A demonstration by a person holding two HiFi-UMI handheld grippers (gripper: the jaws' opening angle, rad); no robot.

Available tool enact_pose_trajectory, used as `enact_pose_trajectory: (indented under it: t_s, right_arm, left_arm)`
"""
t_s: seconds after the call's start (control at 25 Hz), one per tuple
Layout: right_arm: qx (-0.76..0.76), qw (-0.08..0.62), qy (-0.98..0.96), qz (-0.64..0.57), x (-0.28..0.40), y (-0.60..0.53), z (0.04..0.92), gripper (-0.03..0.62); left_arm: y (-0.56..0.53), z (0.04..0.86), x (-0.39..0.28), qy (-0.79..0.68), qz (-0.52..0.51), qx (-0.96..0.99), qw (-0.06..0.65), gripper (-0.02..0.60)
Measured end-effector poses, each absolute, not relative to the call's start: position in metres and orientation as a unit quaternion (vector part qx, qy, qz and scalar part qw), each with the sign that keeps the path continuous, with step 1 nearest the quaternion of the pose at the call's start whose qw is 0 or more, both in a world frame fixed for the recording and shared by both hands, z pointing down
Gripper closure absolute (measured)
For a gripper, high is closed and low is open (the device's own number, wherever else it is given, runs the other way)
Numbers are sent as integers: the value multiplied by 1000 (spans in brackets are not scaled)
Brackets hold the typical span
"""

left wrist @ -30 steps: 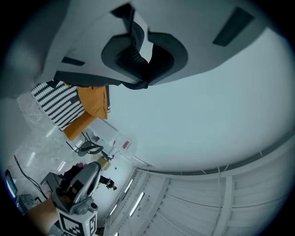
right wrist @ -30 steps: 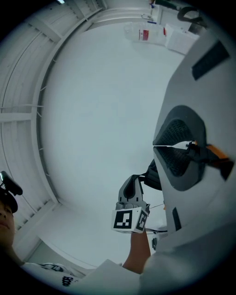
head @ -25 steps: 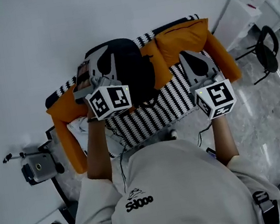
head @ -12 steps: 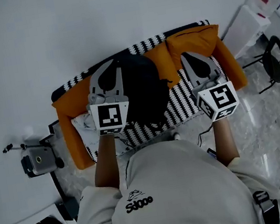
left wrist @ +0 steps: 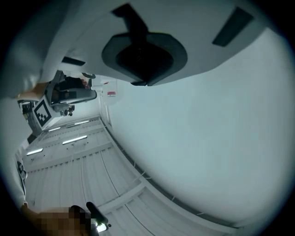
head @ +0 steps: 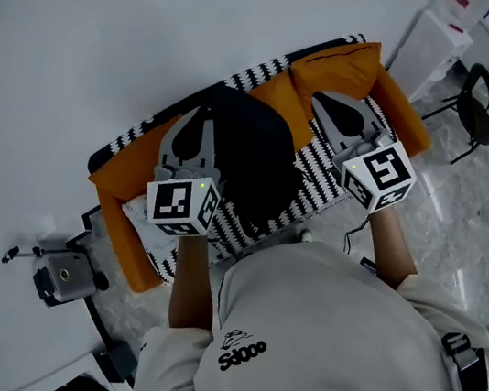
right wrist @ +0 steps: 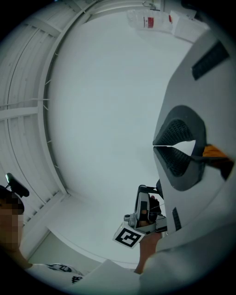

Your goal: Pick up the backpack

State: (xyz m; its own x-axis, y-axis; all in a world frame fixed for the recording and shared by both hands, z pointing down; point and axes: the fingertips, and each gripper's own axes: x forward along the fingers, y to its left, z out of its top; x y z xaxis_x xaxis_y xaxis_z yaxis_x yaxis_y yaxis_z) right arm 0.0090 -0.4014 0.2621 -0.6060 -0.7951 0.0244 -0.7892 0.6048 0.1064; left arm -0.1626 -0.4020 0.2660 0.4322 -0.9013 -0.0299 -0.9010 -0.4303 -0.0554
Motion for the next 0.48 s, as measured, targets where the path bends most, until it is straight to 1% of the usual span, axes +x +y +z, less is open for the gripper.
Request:
enact_pose_trajectory:
  t_s: [0.16,0.48]
  right_arm:
    - [446,36,-893,-43,14,-396,262,560]
    - [458,37,-887,-46,20,-392,261,560]
  left_arm:
    - [-395,269,-152,526,-20,-848,56,558]
    - [-396,262,-156,526,-1,-850,45,558]
